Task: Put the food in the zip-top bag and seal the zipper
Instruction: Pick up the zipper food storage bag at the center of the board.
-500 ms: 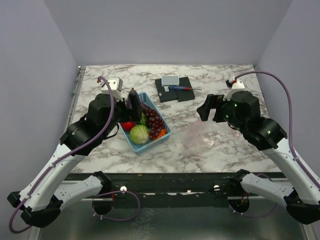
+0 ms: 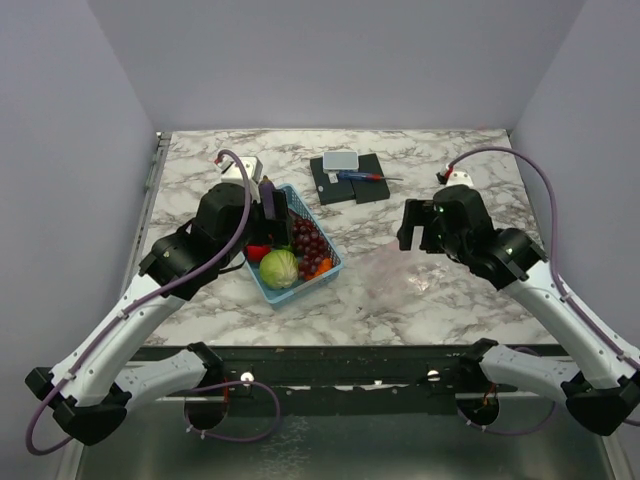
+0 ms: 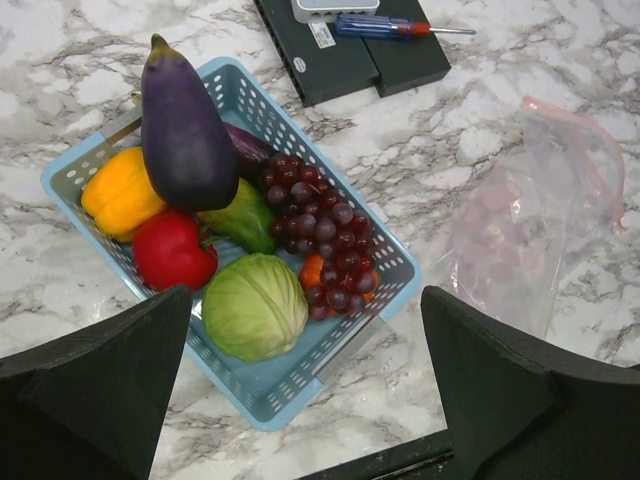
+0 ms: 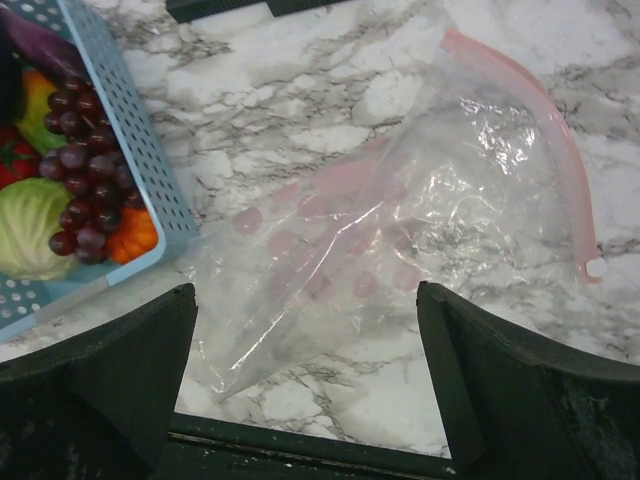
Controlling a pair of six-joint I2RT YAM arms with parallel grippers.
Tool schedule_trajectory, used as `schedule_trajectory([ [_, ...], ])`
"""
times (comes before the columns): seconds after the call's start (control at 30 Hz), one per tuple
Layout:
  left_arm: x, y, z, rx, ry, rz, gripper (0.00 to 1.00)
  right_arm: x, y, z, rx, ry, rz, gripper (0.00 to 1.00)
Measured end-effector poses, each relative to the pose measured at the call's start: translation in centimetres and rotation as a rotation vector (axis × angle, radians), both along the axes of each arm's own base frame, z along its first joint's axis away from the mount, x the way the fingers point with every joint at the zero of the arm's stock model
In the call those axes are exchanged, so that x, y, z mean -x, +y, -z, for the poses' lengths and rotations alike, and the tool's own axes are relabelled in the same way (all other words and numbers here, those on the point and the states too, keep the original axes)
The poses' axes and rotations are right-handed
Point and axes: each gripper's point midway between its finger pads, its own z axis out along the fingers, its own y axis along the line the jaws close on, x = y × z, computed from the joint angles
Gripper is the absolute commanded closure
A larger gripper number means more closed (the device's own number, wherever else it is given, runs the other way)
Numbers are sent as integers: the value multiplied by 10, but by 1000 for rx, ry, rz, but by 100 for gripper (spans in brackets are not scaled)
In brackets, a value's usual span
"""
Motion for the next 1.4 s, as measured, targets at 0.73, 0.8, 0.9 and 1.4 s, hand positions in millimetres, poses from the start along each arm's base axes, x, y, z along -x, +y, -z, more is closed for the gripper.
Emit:
schedule_trajectory([
  [0.73, 10, -8, 43, -47, 94, 78, 1, -27, -40, 91, 12, 266, 396, 0],
  [0.8, 11, -9, 46, -48, 98, 82, 1, -28, -42, 96, -9, 281, 430, 0],
  [0.9, 11, -9, 50, -54, 105, 87, 1, -30, -44, 103, -38, 300, 479, 0],
  [1.4, 15, -12, 60, -62, 111, 124, 1, -53, -42, 132, -121, 356, 623, 11],
])
